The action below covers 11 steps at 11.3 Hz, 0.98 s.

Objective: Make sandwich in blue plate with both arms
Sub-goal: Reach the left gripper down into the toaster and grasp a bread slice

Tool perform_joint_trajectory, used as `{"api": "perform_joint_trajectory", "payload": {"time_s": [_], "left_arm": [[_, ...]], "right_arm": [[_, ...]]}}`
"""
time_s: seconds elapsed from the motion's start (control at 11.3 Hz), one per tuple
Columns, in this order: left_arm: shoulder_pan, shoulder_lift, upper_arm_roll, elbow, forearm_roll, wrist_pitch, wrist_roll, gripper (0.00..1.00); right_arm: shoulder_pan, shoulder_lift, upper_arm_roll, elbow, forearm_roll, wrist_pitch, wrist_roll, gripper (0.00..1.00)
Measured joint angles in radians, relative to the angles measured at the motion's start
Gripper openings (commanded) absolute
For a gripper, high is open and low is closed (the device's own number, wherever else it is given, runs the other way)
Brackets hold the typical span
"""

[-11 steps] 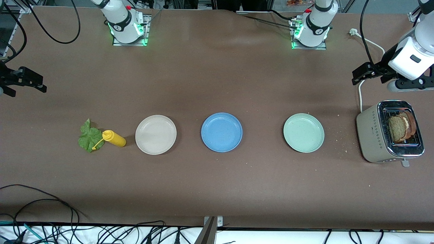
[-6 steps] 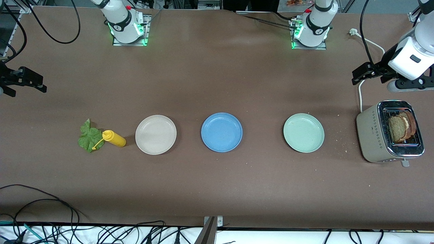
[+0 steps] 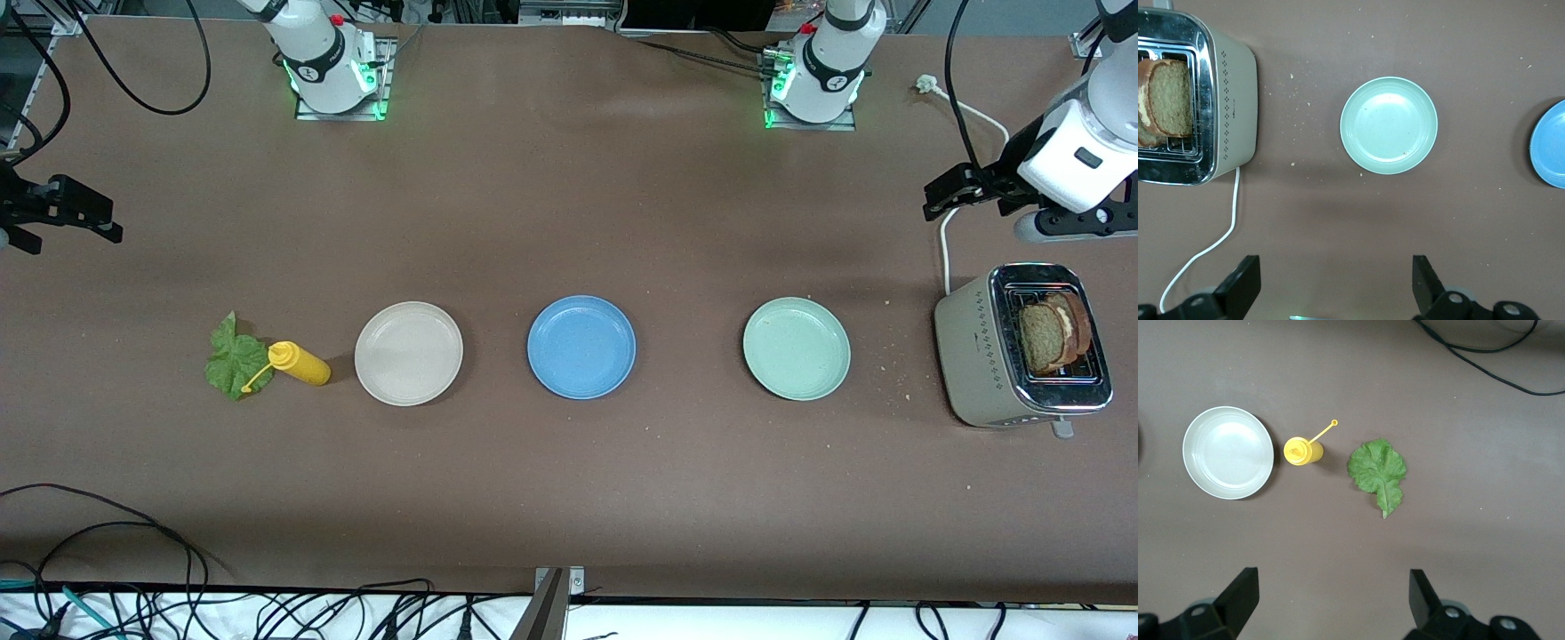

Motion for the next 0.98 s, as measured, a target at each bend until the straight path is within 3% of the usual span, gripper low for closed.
{"api": "perform_joint_trajectory", "payload": {"time_s": [0.44, 0.98], "left_arm": [[0.153, 0.108, 0.038, 0.015, 0.004, 0.038, 0.009, 1.0], [0.264, 0.412, 0.039, 0.228, 0.05, 0.138, 0.267, 1.0]], "right_arm": [[0.0, 0.0, 0.0, 0.0, 0.0, 0.0, 0.0, 1.0], [0.0, 0.0, 0.0, -0.001, 0.0, 0.0, 0.0, 1.0]]}}
